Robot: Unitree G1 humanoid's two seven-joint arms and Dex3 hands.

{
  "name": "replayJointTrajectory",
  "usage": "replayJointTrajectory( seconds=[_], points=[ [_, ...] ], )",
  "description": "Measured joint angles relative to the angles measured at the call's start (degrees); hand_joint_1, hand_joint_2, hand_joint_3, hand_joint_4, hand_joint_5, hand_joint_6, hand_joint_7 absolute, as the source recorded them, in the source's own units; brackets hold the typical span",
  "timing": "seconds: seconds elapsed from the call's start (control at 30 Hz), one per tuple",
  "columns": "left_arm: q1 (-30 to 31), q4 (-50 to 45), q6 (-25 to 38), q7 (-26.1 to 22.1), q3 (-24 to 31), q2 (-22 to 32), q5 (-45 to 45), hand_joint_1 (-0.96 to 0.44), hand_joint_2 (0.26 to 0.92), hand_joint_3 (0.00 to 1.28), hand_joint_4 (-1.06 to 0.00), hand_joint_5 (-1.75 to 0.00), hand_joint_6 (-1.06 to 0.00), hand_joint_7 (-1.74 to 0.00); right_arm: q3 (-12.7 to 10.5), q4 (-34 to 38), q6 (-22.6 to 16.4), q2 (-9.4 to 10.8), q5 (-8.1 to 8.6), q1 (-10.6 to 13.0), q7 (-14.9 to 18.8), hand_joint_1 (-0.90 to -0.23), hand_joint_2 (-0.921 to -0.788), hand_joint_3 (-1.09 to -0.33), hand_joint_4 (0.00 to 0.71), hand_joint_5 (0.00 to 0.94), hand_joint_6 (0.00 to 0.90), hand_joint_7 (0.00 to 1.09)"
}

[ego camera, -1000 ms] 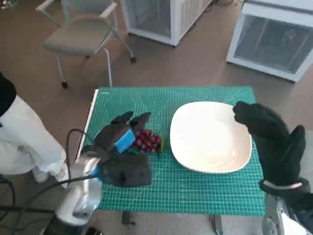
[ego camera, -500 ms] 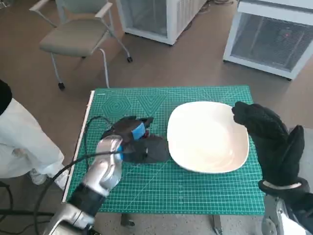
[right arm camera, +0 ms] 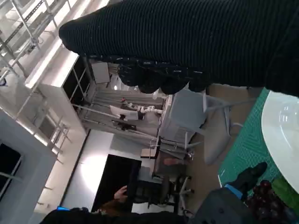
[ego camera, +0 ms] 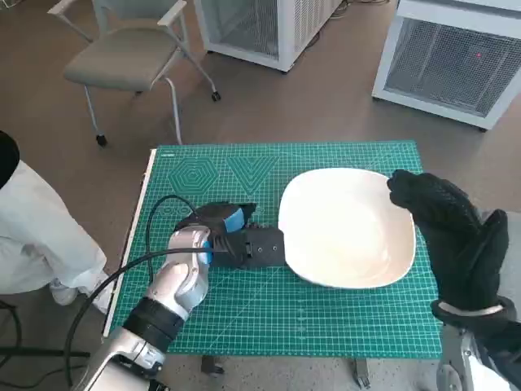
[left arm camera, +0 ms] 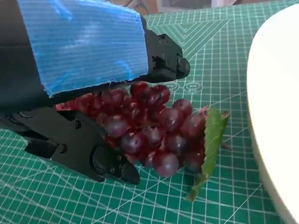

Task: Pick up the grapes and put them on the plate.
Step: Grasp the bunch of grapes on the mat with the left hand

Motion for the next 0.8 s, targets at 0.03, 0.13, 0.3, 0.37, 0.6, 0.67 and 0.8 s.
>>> replayJointTrajectory(
  seconds=[0.03, 0.13, 0.3, 0.37, 0.6, 0.67, 0.8],
  points=[
    [0.0, 0.2, -0.1, 0.1, -0.1, 0.0, 0.0, -0.03, 0.761, 0.01, -0.16, 0.00, -0.31, 0.00, 0.0, 0.0, 0.0, 0.0, 0.00, 0.0, 0.0, -0.454, -0.921, -0.572, 0.392, 0.606, 0.156, 0.96],
    [-0.2, 0.8, -0.3, 0.3, -0.3, 0.0, 0.0, -0.02, 0.762, 0.01, -0.16, 0.00, -0.31, 0.00, 0.0, -0.1, 0.0, 0.0, -0.01, 0.1, 0.0, -0.453, -0.921, -0.572, 0.392, 0.606, 0.156, 0.96],
    [-0.9, 2.8, -0.6, 0.5, -0.8, -0.1, 0.0, -0.02, 0.764, 0.01, -0.15, 0.00, -0.31, 0.00, 0.0, -0.1, 0.0, 0.0, -0.01, 0.2, 0.0, -0.453, -0.921, -0.572, 0.391, 0.608, 0.155, 0.96],
    [-1.3, 3.7, -0.7, 0.5, -1.1, -0.1, 0.0, -0.02, 0.764, 0.01, -0.15, 0.00, -0.31, 0.00, 0.0, -0.1, 0.0, 0.0, -0.02, 0.2, 0.0, -0.452, -0.921, -0.573, 0.390, 0.608, 0.155, 0.96],
    [-2.9, 6.4, -1.6, 0.6, -2.0, -0.4, 0.0, -0.03, 0.767, 0.01, -0.14, 0.00, -0.32, 0.00, 0.1, -0.1, 0.0, 0.0, -0.06, 0.2, 0.0, -0.447, -0.921, -0.574, 0.389, 0.610, 0.154, 0.96],
    [-3.5, 7.4, -1.9, 0.7, -2.2, -0.5, -0.1, -0.04, 0.770, 0.01, -0.13, 0.00, -0.32, -0.01, 0.1, -0.1, 0.0, 0.0, -0.06, 0.2, 0.0, -0.447, -0.921, -0.574, 0.389, 0.610, 0.154, 0.96],
    [-4.4, 9.5, -2.8, 0.9, -2.4, -0.7, -0.4, -0.05, 0.781, 0.01, -0.14, -0.01, -0.35, -0.02, 0.1, 0.0, 0.0, 0.0, -0.06, 0.2, 0.0, -0.447, -0.921, -0.574, 0.389, 0.611, 0.154, 0.96]
  ],
)
